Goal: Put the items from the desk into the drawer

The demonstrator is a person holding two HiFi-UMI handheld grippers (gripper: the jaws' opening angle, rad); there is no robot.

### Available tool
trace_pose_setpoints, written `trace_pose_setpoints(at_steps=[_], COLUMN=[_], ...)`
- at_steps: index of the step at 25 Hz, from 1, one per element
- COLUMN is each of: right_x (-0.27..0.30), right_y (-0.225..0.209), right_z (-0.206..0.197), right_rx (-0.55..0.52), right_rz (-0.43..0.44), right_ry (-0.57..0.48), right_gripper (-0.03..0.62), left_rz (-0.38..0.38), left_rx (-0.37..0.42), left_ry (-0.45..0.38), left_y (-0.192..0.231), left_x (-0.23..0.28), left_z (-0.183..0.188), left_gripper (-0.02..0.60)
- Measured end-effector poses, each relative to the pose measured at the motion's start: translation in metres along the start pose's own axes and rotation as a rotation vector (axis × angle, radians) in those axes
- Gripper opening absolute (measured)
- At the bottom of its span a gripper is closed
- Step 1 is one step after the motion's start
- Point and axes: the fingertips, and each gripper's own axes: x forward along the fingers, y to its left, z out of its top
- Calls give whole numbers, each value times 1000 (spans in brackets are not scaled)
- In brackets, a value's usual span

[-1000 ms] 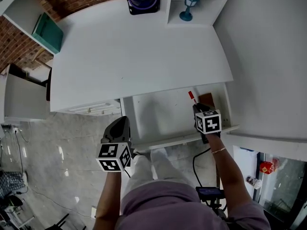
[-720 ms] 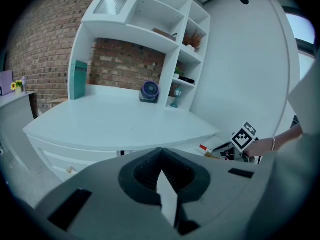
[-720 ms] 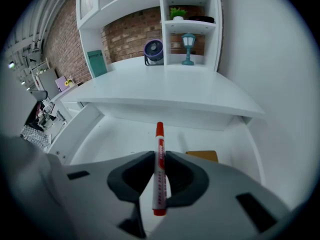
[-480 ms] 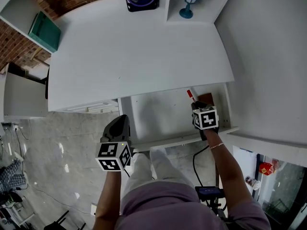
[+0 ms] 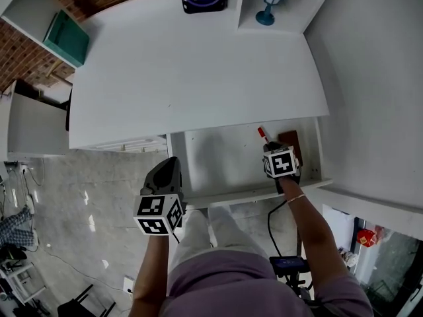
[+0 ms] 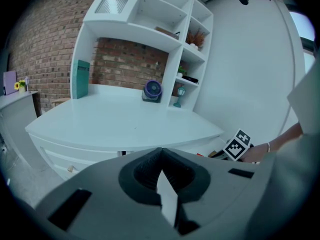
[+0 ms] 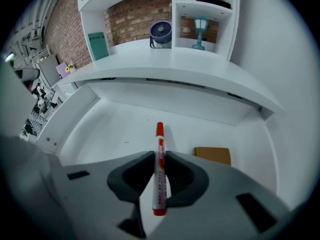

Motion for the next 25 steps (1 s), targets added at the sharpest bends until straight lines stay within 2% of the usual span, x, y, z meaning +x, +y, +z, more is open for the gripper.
trace_pose_setpoints(at_steps=[25], right_x=[26], right_y=[6], right_z=[-18], right_rx=[-56], right_rz=[-2], right_ry=[111], right_gripper=[72], left_rz=[39], left_rx=[-25], left_ry=[-3], left_y=[15], left_x=[-10], left_z=[-5], left_gripper=[0])
